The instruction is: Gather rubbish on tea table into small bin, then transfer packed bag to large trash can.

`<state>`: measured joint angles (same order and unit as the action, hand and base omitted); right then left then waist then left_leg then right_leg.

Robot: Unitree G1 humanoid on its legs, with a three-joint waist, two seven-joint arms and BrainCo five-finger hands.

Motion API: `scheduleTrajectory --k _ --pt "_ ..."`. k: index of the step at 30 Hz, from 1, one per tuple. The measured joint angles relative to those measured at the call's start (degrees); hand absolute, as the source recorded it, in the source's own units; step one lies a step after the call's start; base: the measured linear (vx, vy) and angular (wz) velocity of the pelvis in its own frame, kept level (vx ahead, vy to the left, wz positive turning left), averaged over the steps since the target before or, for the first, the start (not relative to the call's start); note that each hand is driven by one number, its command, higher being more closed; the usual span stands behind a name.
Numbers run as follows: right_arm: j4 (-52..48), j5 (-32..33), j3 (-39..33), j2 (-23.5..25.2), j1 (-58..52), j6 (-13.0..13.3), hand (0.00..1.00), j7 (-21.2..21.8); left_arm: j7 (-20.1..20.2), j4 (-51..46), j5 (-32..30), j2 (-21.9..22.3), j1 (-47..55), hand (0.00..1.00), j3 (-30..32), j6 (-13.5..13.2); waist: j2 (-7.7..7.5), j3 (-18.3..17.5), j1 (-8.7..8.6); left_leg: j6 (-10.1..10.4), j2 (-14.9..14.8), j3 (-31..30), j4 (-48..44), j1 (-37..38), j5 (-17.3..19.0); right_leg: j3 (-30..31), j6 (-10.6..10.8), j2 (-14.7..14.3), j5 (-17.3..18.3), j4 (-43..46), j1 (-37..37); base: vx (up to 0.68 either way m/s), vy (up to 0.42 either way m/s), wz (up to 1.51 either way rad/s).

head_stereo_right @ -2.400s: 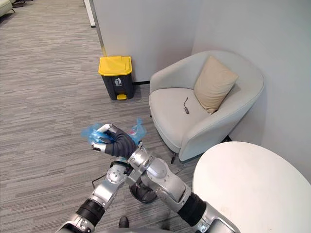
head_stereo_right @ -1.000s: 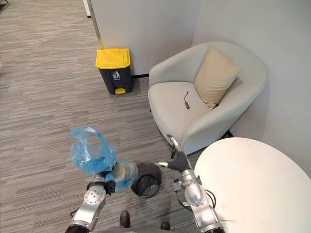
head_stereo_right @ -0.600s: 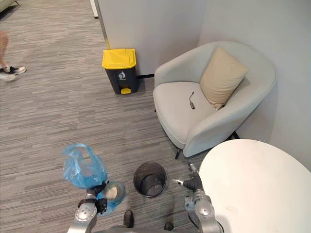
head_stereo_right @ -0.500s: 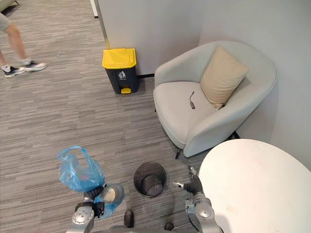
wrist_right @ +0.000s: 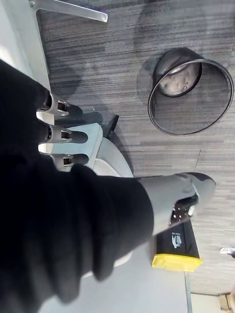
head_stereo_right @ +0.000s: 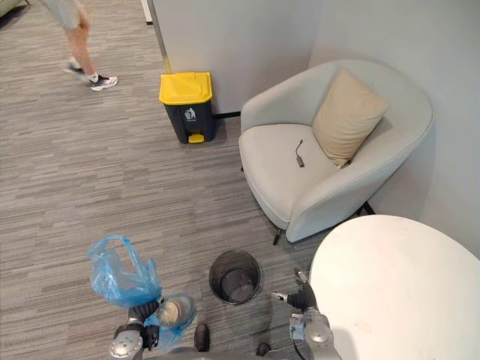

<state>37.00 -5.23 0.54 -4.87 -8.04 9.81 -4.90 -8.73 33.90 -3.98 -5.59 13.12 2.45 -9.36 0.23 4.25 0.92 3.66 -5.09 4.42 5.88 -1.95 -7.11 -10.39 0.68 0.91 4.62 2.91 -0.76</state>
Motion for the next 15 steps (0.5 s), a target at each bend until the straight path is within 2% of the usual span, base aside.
scheduleTrajectory --k 3,7,8,9,10,11,12,13,14,15 --pt "0.0 -0.9 0.7 -0.1 2.4 -0.2 0.0 -0.1 0.0 -0.2 0.0 -0.3 -0.1 1.0 0.4 -0.1 -0.1 1.7 0.17 -0.1 0.0 1.3 -0.4 -0.3 0.0 1.3 0.1 0.2 0.0 1.5 1.3 0.0 0.027 -0.24" --pt "-0.8 -2.2 2.5 0.0 5.5 -0.2 0.0 -0.4 0.0 -3.0 0.5 -0.3 -1.2 1.0 0.3 -0.1 -1.1 3.7 1.03 -0.9 0.1 2.3 -3.3 -3.6 1.1 2.7 1.6 1.3 1.8 8.4 6.9 -0.04 0.022 -0.08" --pt "-2.5 -2.2 2.6 0.0 4.9 -0.4 0.0 -0.4 0.0 -5.3 1.1 0.1 -2.5 1.0 0.2 -0.1 -0.9 5.0 1.28 -1.5 0.0 0.6 -7.8 -5.7 3.0 3.3 3.0 1.8 2.8 12.5 8.0 -0.05 0.027 0.47" --pt "-3.2 -2.3 2.7 0.1 4.5 -0.4 0.0 -0.5 0.0 -6.2 1.1 0.1 -2.7 1.0 0.2 -0.1 -0.89 5.1 1.29 -1.8 0.0 0.3 -9.2 -6.6 3.6 3.9 3.3 2.1 4.1 15.3 8.7 -0.1 -0.001 0.89" --pt "-4.9 -2.3 3.8 0.1 3.4 -0.4 0.0 -0.5 0.0 -8.2 1.2 0.1 -3.0 1.0 0.4 -0.5 -1.19 5.5 1.39 -2.5 1.0 -1.5 -11.8 -8.1 4.9 5.7 3.4 3.7 8.8 27.8 11.3 -0.09 -0.032 0.8" --pt "-5.1 -2.3 4.3 0.0 3.3 -0.4 0.0 -0.5 0.0 -8.8 1.2 0.2 -2.7 1.0 0.4 -0.6 -1.31 5.5 1.36 -2.4 1.5 -2.4 -12.7 -8.4 5.2 6.4 3.7 4.3 9.8 31.7 11.4 -0.08 -0.107 0.95" --pt "-5.7 -2.3 5.2 0.1 3.1 -0.3 0.0 -0.4 0.0 -9.5 1.2 0.2 -2.4 1.0 0.4 -0.8 -2.4 4.8 1.68 -2.4 2.3 -3.5 -14.6 -9.4 5.6 7.9 4.8 5.1 10.8 36.4 11.1 -0.01 -0.128 0.58" --pt "-6.1 -2.3 5.7 0.1 2.9 -0.3 0.0 -0.4 0.0 -10.1 1.2 0.3 -1.9 1.0 0.6 -0.9 -2.9 4.5 2.12 -2.1 2.5 -3.9 -15.8 -10.2 5.6 9.0 5.3 5.2 11.4 36.7 11.0 -0.02 -0.182 0.54" --pt "-7.3 -2.3 6.1 0.0 3.1 -0.2 0.0 -0.4 -0.1 -11.1 1.3 0.3 -1.4 1.0 0.9 -0.9 -3.49 4.3 3.06 -1.6 2.9 -4.2 -17.7 -12.0 5.3 9.9 4.7 4.8 13.0 35.3 10.9 -0.04 -0.15 0.35" --pt "-8.6 -2.3 6.1 -0.2 3.6 -0.2 0.0 -0.6 -0.1 -11.8 1.3 1.3 -1.1 1.0 1.1 -1.0 -2.96 4.3 3.56 -0.8 2.4 -4.4 -18.0 -13.6 4.5 10.2 3.2 3.8 14.1 32.1 10.5 -0.13 -0.195 0.17"
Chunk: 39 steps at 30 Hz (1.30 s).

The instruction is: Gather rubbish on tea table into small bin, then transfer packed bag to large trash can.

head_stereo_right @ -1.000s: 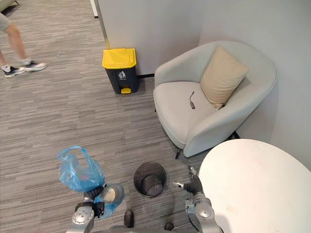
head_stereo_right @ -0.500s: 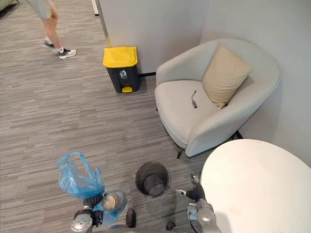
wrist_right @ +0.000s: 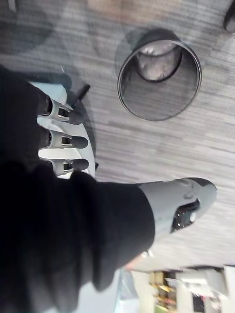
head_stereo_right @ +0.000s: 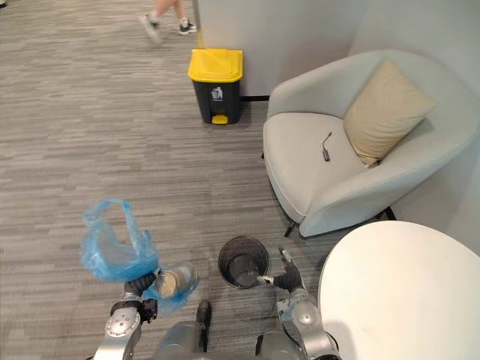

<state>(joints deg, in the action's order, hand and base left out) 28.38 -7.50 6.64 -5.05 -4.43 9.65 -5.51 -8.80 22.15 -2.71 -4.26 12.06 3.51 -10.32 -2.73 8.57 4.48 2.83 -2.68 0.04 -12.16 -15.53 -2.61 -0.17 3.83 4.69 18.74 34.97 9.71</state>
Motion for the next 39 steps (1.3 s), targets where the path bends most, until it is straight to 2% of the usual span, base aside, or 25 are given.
scheduleTrajectory --k 1,2,4,5,6,8,10,11,13,14,15,16,17,19,26,29,30,31,32,34,35,36,37,38,39 --pt "-1.0 0.1 -0.1 -0.5 0.7 0.1 0.0 -0.7 0.0 -0.6 0.4 1.6 1.1 1.0 -0.2 0.0 0.41 0.1 1.52 0.6 -0.6 0.1 1.1 -1.1 -1.7 0.0 -1.8 -0.9 2.0 -5.2 -1.3 -0.16 -0.151 0.04" --pt "-1.1 0.1 -0.1 -0.5 0.8 0.1 0.0 -0.9 0.0 -0.7 0.6 1.9 1.2 1.0 -0.3 0.0 0.4 0.1 1.65 0.6 -0.6 0.0 1.4 -1.4 -2.0 -0.1 -2.4 -0.9 2.4 -6.2 -1.6 -0.23 -0.189 0.22" --pt "-1.2 0.2 -0.7 -1.1 1.0 0.0 0.0 -1.9 0.0 -1.6 0.9 4.1 1.4 1.0 -2.3 0.0 2.86 0.4 1.0 1.7 -1.6 -3.5 5.0 -2.7 -6.5 -4.4 -4.0 -2.6 1.7 -7.7 -1.1 -0.24 -0.151 0.76" --pt "-1.2 0.2 -1.2 -1.0 0.5 0.0 0.0 -2.1 0.0 -1.9 1.0 4.0 1.4 1.0 -3.0 0.0 3.17 0.3 0.98 1.9 -1.8 -4.1 6.7 -2.6 -8.0 -5.8 -4.4 -2.8 1.4 -7.8 -0.9 -0.24 -0.119 0.93" --pt "-1.1 0.3 -2.4 -1.0 0.0 -0.1 0.0 -2.2 0.0 -2.2 1.0 4.0 0.9 1.0 -3.5 0.0 3.95 0.0 0.73 1.9 -2.8 -2.6 9.1 -3.1 -8.0 -8.9 -5.9 -3.1 0.4 -9.0 -0.3 -0.22 -0.093 0.92" --pt "-1.0 0.5 -4.4 -0.1 0.2 -0.9 0.0 -3.1 -0.1 -2.3 1.0 3.7 -0.9 1.0 -3.5 0.1 2.7 0.8 -0.43 0.8 -4.1 6.4 0.1 -6.8 -6.3 -12.7 -6.4 -1.1 -1.0 -10.2 -0.6 -0.17 -0.067 1.08" --pt "-2.6 1.3 -5.4 -0.3 -1.2 -1.2 0.0 -3.9 -0.1 -3.3 1.0 3.4 -0.5 1.0 -3.9 0.1 2.26 1.0 -0.67 0.0 -6.2 13.8 -10.5 -4.7 2.2 -15.4 -6.4 1.1 -1.4 -10.3 -1.7 -0.11 0.025 0.87" --pt "-2.9 1.4 -5.7 -0.2 -1.8 -1.1 0.0 -4.2 0.0 -3.9 1.0 3.3 -0.5 1.0 -4.2 0.0 2.46 0.8 -0.79 -0.8 -7.1 14.9 -13.9 -4.1 5.5 -16.6 -6.3 1.7 -1.5 -10.4 -2.3 -0.09 0.099 0.59" --pt "-2.4 1.4 -6.6 -0.1 -2.5 -1.2 0.0 -4.3 0.0 -3.8 1.0 3.0 -1.2 1.0 -4.8 -0.2 2.85 0.5 -1.25 -1.1 -8.6 16.0 -17.3 -1.8 9.3 -19.0 -5.4 2.5 -2.0 -11.1 -3.7 -0.06 0.156 0.71" --pt "-1.0 1.4 -7.4 -0.3 -2.4 -1.1 0.0 -4.2 0.0 -2.4 1.0 2.8 -1.9 1.0 -4.7 -0.2 3.55 0.1 -2.39 -0.6 -8.2 16.1 -14.4 -0.7 10.1 -20.5 -4.1 2.6 -2.5 -12.3 -4.7 -0.04 0.174 0.77" --pt "0.4 1.5 -8.2 0.0 -1.9 -1.2 0.0 -4.2 0.0 -1.2 1.0 2.4 -2.1 1.0 -4.7 -0.2 3.47 -0.1 -2.43 -0.7 -7.2 16.3 -12.0 0.1 10.0 -20.6 -3.2 2.7 -2.9 -13.2 -5.0 -0.04 0.163 0.65" --pt "3.3 2.0 -8.8 0.9 -1.6 -1.3 0.0 -4.2 0.0 1.2 1.0 1.0 -3.3 1.0 -4.9 -0.2 2.33 -0.7 -2.74 -1.8 -4.5 16.3 -6.2 1.7 7.2 -20.8 -1.7 3.4 -4.4 -16.3 -5.5 -0.04 0.143 0.52" --pt "4.5 2.5 -9.0 1.0 -1.5 -1.3 0.0 -4.2 0.0 2.3 1.0 -0.2 -3.4 1.0 -5.2 -0.1 1.84 -1.2 -3.55 -2.2 -2.0 15.4 -0.1 3.8 3.6 -21.2 -1.2 3.7 -6.3 -19.6 -6.8 -0.03 0.121 0.54" --pt "5.2 2.5 -10.4 1.0 -1.6 -1.3 0.0 -4.2 0.0 3.4 1.0 -1.0 -3.3 1.0 -5.3 -0.1 2.16 -1.3 -3.78 -3.0 -0.1 14.4 5.3 5.7 0.6 -22.1 -0.6 4.0 -8.1 -22.7 -7.9 -0.05 0.114 0.41" --pt "9.0 2.8 -11.7 1.0 -0.3 -1.4 0.0 -4.0 0.1 7.2 0.8 -3.0 -2.1 1.0 -4.6 -0.1 2.09 -1.3 -3.72 -4.5 1.7 14.2 12.3 10.1 -2.5 -21.9 -0.2 4.4 -9.2 -23.6 -9.4 -0.07 0.057 0.01" --pt "9.2 2.9 -13.1 1.2 -0.2 -1.5 0.0 -3.1 0.0 7.2 0.8 -3.0 -1.5 1.0 -2.6 0.1 1.23 -1.0 -3.83 -5.3 2.8 14.3 11.5 9.5 -1.4 -21.8 1.6 6.3 -6.3 -20.4 -7.9 -0.03 0.062 0.09" --pt "9.6 2.9 -13.2 1.2 -0.1 -1.6 0.0 -3.0 0.0 7.1 0.8 -3.2 -1.6 1.0 -2.5 0.1 -0.02 -0.5 -3.94 -6.4 3.6 14.3 8.0 8.1 -0.1 -22.0 2.9 7.9 -4.9 -18.0 -7.1 0.04 0.084 0.25" --pt "9.9 2.9 -13.3 1.2 0.0 -1.7 0.0 -3.0 0.1 7.0 0.8 -3.2 -1.5 1.0 -2.5 0.1 -0.06 -0.4 -3.94 -6.4 3.7 14.3 5.0 7.0 1.9 -22.1 3.9 8.7 -4.3 -16.6 -7.0 0.08 0.118 0.24" --pt "10.8 2.8 -13.3 0.7 0.1 -2.1 0.0 -2.9 0.1 7.0 0.9 -3.3 -1.0 1.0 -2.4 0.1 -0.36 -0.4 -3.78 -6.6 3.8 13.9 0.9 5.6 5.8 -22.0 5.2 9.8 -3.3 -13.3 -7.1 0.1 0.073 0.13" --pt "11.0 2.6 -12.9 0.6 0.2 -2.5 0.0 -2.5 0.1 7.1 0.9 -3.1 0.0 1.0 -1.8 0.4 -0.71 -0.2 -4.09 -7.7 4.8 12.6 -0.6 5.5 7.7 -17.6 4.7 11.6 -5.2 -4.6 -4.0 0.15 0.112 0.33" --pt "11.0 2.6 -12.6 0.9 0.1 -2.7 0.0 -2.0 0.1 6.8 0.9 -3.1 0.4 1.0 -1.8 0.5 -0.4 0.0 -4.56 -8.2 4.8 11.3 -0.7 6.3 8.3 -14.0 3.9 11.3 -8.6 2.4 -0.9 0.2 0.151 0.48" --pt "11.0 2.5 -12.5 1.1 0.1 -2.7 0.0 -1.9 0.1 6.7 0.9 -3.1 0.4 1.0 -1.6 0.5 -0.13 0.4 -4.8 -8.6 4.6 10.6 -0.6 6.9 8.5 -11.9 3.6 10.7 -8.6 5.5 1.2 0.24 0.137 0.51" --pt "11.0 2.5 -12.4 1.7 0.0 -2.7 0.0 -1.8 0.0 6.6 0.9 -3.2 0.4 1.0 -1.3 0.6 0.56 0.9 -5.11 -8.7 4.4 9.1 -0.5 7.8 9.1 -8.4 3.5 8.1 -6.6 7.0 3.1 0.22 0.083 0.54" --pt "11.0 2.5 -12.4 2.0 -0.1 -2.7 0.0 -1.8 0.0 6.5 0.9 -3.1 0.3 1.0 -1.1 0.6 0.32 0.7 -5.28 -8.9 4.6 8.0 0.1 8.8 9.7 -6.7 2.9 5.6 -5.0 6.4 4.9 0.22 0.064 0.51" --pt "11.0 2.5 -12.4 2.1 0.0 -2.7 0.0 -1.8 0.0 6.4 0.9 -3.1 0.3 1.0 -1.1 0.6 0.24 0.7 -5.18 -8.9 4.7 7.8 0.3 9.4 10.1 -6.2 2.6 4.8 -4.6 5.9 5.9 0.24 0.033 0.34"
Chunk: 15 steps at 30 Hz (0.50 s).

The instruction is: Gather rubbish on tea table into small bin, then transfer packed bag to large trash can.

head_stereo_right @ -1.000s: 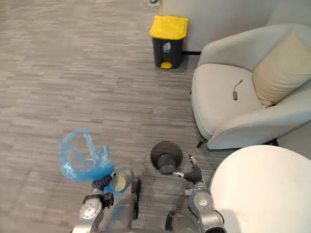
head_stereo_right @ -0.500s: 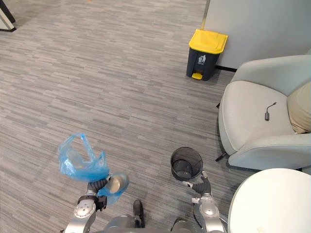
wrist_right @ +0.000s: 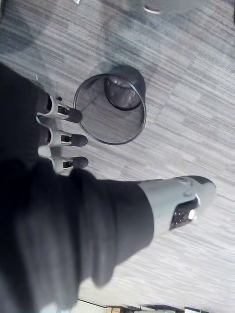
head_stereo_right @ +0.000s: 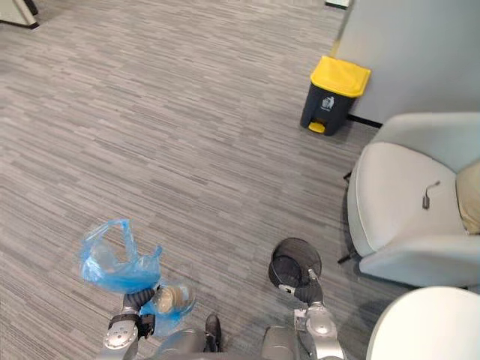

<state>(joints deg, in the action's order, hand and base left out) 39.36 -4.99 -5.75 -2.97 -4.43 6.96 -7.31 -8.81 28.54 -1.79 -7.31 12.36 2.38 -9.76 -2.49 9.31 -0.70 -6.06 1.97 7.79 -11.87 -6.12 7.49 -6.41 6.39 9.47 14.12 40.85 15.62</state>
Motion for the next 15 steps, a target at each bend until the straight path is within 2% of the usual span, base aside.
scheduleTrajectory --k 2,3,4,6,7,8,9,11,12,13,15 --pt "0.0 0.0 0.1 -0.1 0.0 0.1 0.0 0.0 0.0 0.0 0.1 0.1 -0.3 1.0 0.0 0.0 0.13 0.1 -0.27 0.1 0.2 -1.5 -0.2 1.3 1.8 -1.3 -0.8 -3.4 -0.1 -6.3 3.2 0.27 0.021 0.34" --pt "0.0 0.1 0.1 -0.1 -0.2 0.1 0.0 0.0 0.0 0.0 0.1 0.0 -0.4 1.0 0.0 0.0 0.0 0.0 -0.42 0.3 0.5 -2.0 -0.2 1.5 2.2 -1.3 -1.4 -4.0 -0.4 -8.4 3.5 0.27 -0.006 0.6" --pt "0.0 0.1 0.0 -0.4 -1.0 0.1 0.0 0.0 0.0 0.2 0.1 -0.1 -0.9 1.0 0.0 0.0 -0.22 -0.1 -0.87 0.7 1.3 -3.2 -0.3 1.9 3.3 -1.2 -4.8 -4.5 -1.5 -11.2 4.0 0.24 -0.052 0.63" --pt "0.0 0.2 -0.1 -0.7 -2.6 0.1 0.0 0.0 0.0 0.2 0.0 -0.1 -0.9 1.0 0.1 -0.1 -1.09 -0.6 -1.34 2.0 2.6 -4.9 -2.1 3.7 5.5 -1.3 -6.7 -4.5 -3.2 -15.0 2.6 0.49 -0.118 0.69" --pt "0.0 0.3 -0.2 -1.2 -3.1 -0.1 0.0 0.0 0.0 0.4 0.0 0.6 -1.0 1.0 0.3 0.1 0.27 -0.8 -1.53 3.5 1.7 -6.0 -5.8 3.6 7.4 -2.3 -7.9 -5.2 -4.9 -15.3 0.9 0.6 -0.115 0.52" --pt "-0.2 0.4 -0.2 -1.2 -3.7 -0.1 0.0 0.0 0.2 0.4 -0.1 0.9 -0.9 1.0 0.3 0.0 1.76 -1.2 -1.6 6.4 0.1 -5.5 -9.8 2.3 7.9 -3.4 -8.3 -6.3 -4.7 -17.8 -1.2 0.49 -0.096 0.34" --pt "-0.7 0.5 -0.2 -1.1 -3.8 0.0 0.0 0.0 0.1 0.2 -0.1 1.2 -1.0 1.0 0.4 0.0 2.34 -1.1 -1.58 7.3 -0.8 -4.7 -12.6 1.4 7.9 -3.7 -8.4 -6.9 -4.7 -19.2 -2.6 0.49 -0.103 0.1" --pt "-3.0 0.9 0.0 -0.8 -4.5 0.0 0.0 0.1 0.2 -1.7 -0.1 2.1 -0.6 1.0 0.6 0.0 3.36 -1.1 -1.42 10.3 -4.0 -1.1 -25.6 -2.3 6.3 -4.2 -8.6 -8.6 -4.8 -23.2 -7.7 0.43 -0.089 -0.01" --pt "-4.7 1.2 0.2 -0.7 -4.7 0.0 0.0 0.0 0.4 -3.3 0.0 2.7 0.2 1.0 0.6 0.0 3.44 -1.0 -1.09 12.2 -6.7 1.2 -34.8 -4.9 4.7 -3.4 -8.9 -9.5 -4.7 -25.5 -11.7 0.44 -0.027 -0.28" --pt "-6.2 1.7 0.1 -0.5 -4.7 0.2 0.0 0.0 0.9 -4.5 0.0 3.0 0.6 1.0 0.6 0.0 3.15 -0.8 -0.26 10.8 -9.7 3.9 -41.2 -6.3 5.8 -2.0 -9.6 -9.9 -4.2 -26.9 -15.0 0.42 -0.009 -0.43" --pt "-7.7 2.3 0.0 -0.3 -4.2 0.5 0.0 -0.1 1.2 -6.2 0.0 3.4 0.4 1.0 0.6 0.0 2.56 -0.4 1.33 8.4 -12.5 5.4 -44.0 -9.4 7.3 0.8 -9.8 -9.3 -4.1 -28.6 -18.6 0.39 0.056 -0.58"
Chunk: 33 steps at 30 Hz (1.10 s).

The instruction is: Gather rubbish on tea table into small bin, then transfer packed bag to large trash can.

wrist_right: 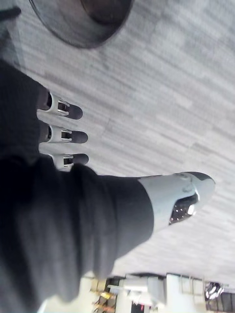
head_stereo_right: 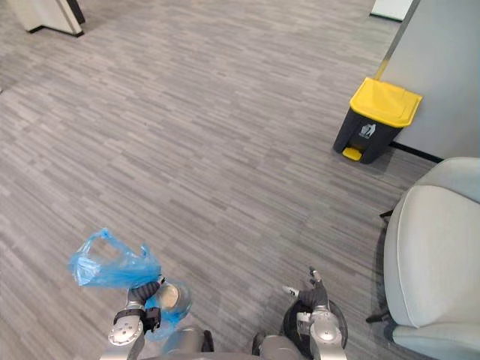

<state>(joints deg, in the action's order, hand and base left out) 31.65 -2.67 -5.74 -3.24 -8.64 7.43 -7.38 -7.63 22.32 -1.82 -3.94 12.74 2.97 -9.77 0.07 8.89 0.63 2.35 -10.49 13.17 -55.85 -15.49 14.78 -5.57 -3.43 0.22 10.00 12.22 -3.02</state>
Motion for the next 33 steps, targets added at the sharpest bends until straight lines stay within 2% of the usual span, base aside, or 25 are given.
scheduleTrajectory --k 3,5,6,7,9,11,13,15,16,17,18,19,20,21,22,23,24,25,26,28,29,30,31,32,33 --pt "-1.1 0.4 -0.3 0.1 0.7 -0.1 0.0 -0.1 0.0 -1.6 0.0 0.3 -0.4 1.0 0.2 0.0 -0.56 0.4 0.5 -0.9 -0.4 -1.2 5.8 -5.3 0.7 2.4 0.8 2.0 0.7 -1.7 -2.2 0.3 0.175 -0.41" --pt "-1.6 0.4 -0.6 0.2 0.5 0.0 0.0 -0.2 0.0 -1.7 0.0 0.8 -0.4 1.0 0.1 0.0 -0.05 0.4 0.52 0.8 1.9 -5.6 22.1 -6.7 -1.2 4.0 5.0 4.2 4.6 -0.8 -3.2 0.33 0.356 -0.44" --pt "-1.1 0.4 -1.1 -1.3 0.2 0.0 0.0 -0.2 0.0 -1.3 0.0 2.3 -0.2 1.0 0.0 -0.2 2.86 0.0 0.91 3.3 1.0 -9.3 33.1 -4.7 -11.6 5.8 8.2 2.8 7.7 0.1 -3.4 0.38 0.472 -0.48" --pt "1.1 0.4 -1.1 0.1 1.0 -1.1 0.0 -0.1 0.0 1.6 0.0 2.1 -1.8 1.0 -0.1 0.5 0.83 0.1 0.84 3.2 3.2 -7.9 32.7 -3.8 -9.4 7.5 8.5 5.1 8.2 0.9 -3.4 0.31 0.39 -0.44" --pt "1.1 0.4 -1.0 1.1 0.8 -1.2 0.0 -0.1 -0.1 1.7 0.0 1.9 -2.6 1.0 0.0 0.5 -0.59 -0.3 0.79 1.5 4.7 -6.0 32.7 -3.4 -8.0 9.7 8.3 6.9 8.1 2.7 -2.1 0.28 0.265 -0.31" --pt "1.0 0.4 -0.9 1.5 0.6 -1.2 0.0 -0.1 0.0 1.2 0.0 1.4 -1.8 1.0 -0.2 0.5 -1.45 -0.8 0.78 0.3 5.0 -1.6 31.2 -0.6 -3.7 14.0 9.3 8.7 7.0 7.0 -0.6 0.35 0.25 -0.83" --pt "1.0 0.3 -0.9 1.7 0.5 -1.2 0.0 -0.1 0.0 0.8 0.0 1.2 -0.7 1.0 -0.3 0.7 -1.73 -0.9 0.9 0.1 4.8 1.2 32.0 2.2 -2.3 15.6 10.4 9.1 6.4 12.8 1.6 0.27 0.135 -0.89" --pt "1.0 0.2 -0.8 1.7 0.3 -1.2 0.0 -0.1 0.0 0.5 0.0 0.4 0.2 1.0 -1.4 0.7 -1.95 -1.0 0.43 -0.6 4.6 4.9 34.4 7.5 -1.3 16.0 17.5 9.2 1.6 28.0 8.7 0.29 0.08 -0.91" --pt "1.1 -0.1 -0.4 1.8 -0.2 -1.3 0.0 -0.1 -0.1 0.5 0.0 0.0 0.1 1.0 -2.3 0.8 -2.07 -1.1 0.07 -0.7 4.3 6.3 35.6 10.1 -0.5 14.3 17.8 9.3 0.6 35.8 12.8 0.24 0.023 -0.61" --pt "1.1 -0.2 -0.3 1.9 -0.4 -1.3 0.0 0.0 -0.1 0.5 0.0 -0.4 0.0 1.0 -2.6 0.9 -2.19 -1.2 0.0 -0.7 4.0 7.3 36.1 11.3 -0.1 13.0 16.6 9.6 1.2 38.5 14.8 0.31 -0.009 -0.63" --pt "1.1 -0.3 -0.2 1.9 -0.5 -1.5 0.0 0.0 -0.2 0.5 0.1 -0.8 -0.4 1.0 -2.7 0.9 -2.11 -1.1 -0.03 -0.1 3.3 8.4 37.3 14.0 1.0 8.8 12.7 9.6 3.4 42.2 18.8 0.33 -0.045 -0.63" --pt "1.2 -0.3 -0.1 1.9 -0.3 -1.5 0.0 0.0 -0.2 0.5 0.1 -1.0 -0.4 1.0 -2.7 0.9 -1.27 -0.7 -0.28 0.9 2.3 9.9 38.9 16.9 1.4 3.9 10.0 9.3 5.1 42.6 22.0 0.44 -0.092 -0.58" --pt "1.4 -0.4 -0.1 1.8 -0.1 -1.5 0.0 0.0 -0.2 0.5 0.1 -1.0 -0.5 1.0 -2.6 0.8 -1.27 -0.7 -0.6 1.4 1.7 10.6 39.4 18.1 1.6 1.9 8.8 8.9 5.8 41.8 23.5 0.48 -0.148 -0.46" --pt "3.3 -1.5 0.0 1.6 1.4 -1.4 0.0 0.0 -0.1 1.7 0.1 -1.9 -1.0 1.0 -2.3 0.8 -1.41 -0.7 -1.65 1.8 0.3 11.0 40.4 20.9 1.8 -3.6 7.0 7.5 6.5 35.0 27.7 0.53 -0.203 -0.27" --pt "4.4 -1.6 0.0 1.4 2.1 -1.4 0.0 0.0 -0.1 2.9 0.1 -2.1 -1.6 1.0 -2.3 0.8 -1.43 -0.7 -1.76 1.8 -0.1 10.9 40.9 21.9 1.8 -5.1 6.2 6.7 5.9 30.7 28.6 0.46 -0.202 -0.23" --pt "5.5 -1.9 0.1 1.2 2.6 -1.4 0.0 0.0 -0.1 4.0 0.1 -2.3 -2.0 1.0 -2.2 0.8 -1.67 -0.8 -1.95 2.0 -0.1 10.8 41.4 22.8 1.9 -6.3 5.3 5.8 3.7 24.9 29.0 0.51 -0.188 -0.06" --pt "7.8 -2.4 0.8 -0.4 2.9 -1.5 0.0 -0.1 -0.1 7.3 0.1 -2.8 -3.2 1.0 -2.2 1.0 -1.32 -0.9 -2.76 3.1 -0.4 8.7 42.1 25.1 2.5 -7.5 -2.8 3.4 -6.2 16.2 26.8 0.44 -0.141 -0.2" --pt "8.9 -2.5 1.1 -1.0 3.8 -1.7 0.0 -0.1 0.0 8.0 0.1 -2.7 -3.4 1.0 -2.2 1.3 -0.1 -0.9 -2.51 2.8 -1.3 7.6 41.8 25.2 2.2 -7.6 -3.1 2.1 -6.2 15.7 26.3 0.52 -0.157 -0.44" --pt "9.2 -2.5 0.9 -1.9 4.9 -1.7 0.0 -0.1 0.0 8.1 0.1 -2.9 -3.9 1.0 -1.9 1.3 0.71 -0.8 -2.55 3.5 -1.5 5.4 41.2 24.6 -0.3 -7.0 -3.8 1.1 -4.6 15.7 26.5 0.48 -0.178 -0.47" --pt "9.2 -2.5 -0.5 -1.9 4.6 -1.8 0.0 -0.1 0.1 8.2 0.1 -1.8 -5.4 1.0 -1.2 1.3 1.45 -0.6 -3.1 5.5 -2.1 2.7 37.5 23.8 -4.3 -7.2 -3.8 0.8 -2.1 15.8 24.7 0.45 -0.192 -0.07" --pt "9.1 -2.4 -0.5 -1.8 3.5 -2.1 0.0 -0.1 0.1 8.0 0.1 -0.5 -6.3 1.0 -0.7 1.3 1.57 -0.4 -3.05 5.9 -3.6 0.5 29.5 22.1 -7.2 -7.4 -3.9 0.1 -1.1 14.3 20.9 0.43 -0.183 0.12" --pt "8.6 -2.4 -0.4 -1.6 2.9 -2.3 0.0 -0.1 0.2 7.8 0.0 0.1 -6.5 1.0 -0.6 1.2 1.58 -0.3 -3.01 6.5 -4.5 -1.0 23.5 20.4 -8.1 -7.5 -4.2 -0.4 -0.8 12.9 18.5 0.47 -0.18 -0.06" --pt "6.1 -2.4 0.0 -0.3 1.5 -2.3 0.0 -0.1 0.3 6.1 0.0 1.4 -5.9 1.0 -0.6 0.8 1.33 -0.2 -2.54 6.4 -6.2 -3.4 8.0 14.9 -7.5 -6.9 -4.7 -1.6 -0.5 9.1 13.0 0.33 -0.105 -0.16" --pt "5.0 -2.3 0.0 -0.2 1.3 -2.3 0.0 -0.1 0.5 5.3 0.0 1.7 -5.3 1.0 -0.6 0.7 1.26 -0.1 -2.5 6.3 -6.7 -3.3 2.8 12.6 -7.5 -6.5 -4.9 -2.2 -0.3 7.9 11.1 0.28 -0.055 -0.4" --pt "3.9 -1.9 0.1 0.1 1.2 -2.1 0.0 -0.1 1.1 3.9 0.1 1.9 -4.2 1.0 -0.6 0.6 1.05 0.0 -2.09 5.0 -7.4 -3.1 -3.2 8.8 -6.7 -5.0 -5.6 -3.2 0.3 6.1 8.1 0.25 -0.017 -0.45"
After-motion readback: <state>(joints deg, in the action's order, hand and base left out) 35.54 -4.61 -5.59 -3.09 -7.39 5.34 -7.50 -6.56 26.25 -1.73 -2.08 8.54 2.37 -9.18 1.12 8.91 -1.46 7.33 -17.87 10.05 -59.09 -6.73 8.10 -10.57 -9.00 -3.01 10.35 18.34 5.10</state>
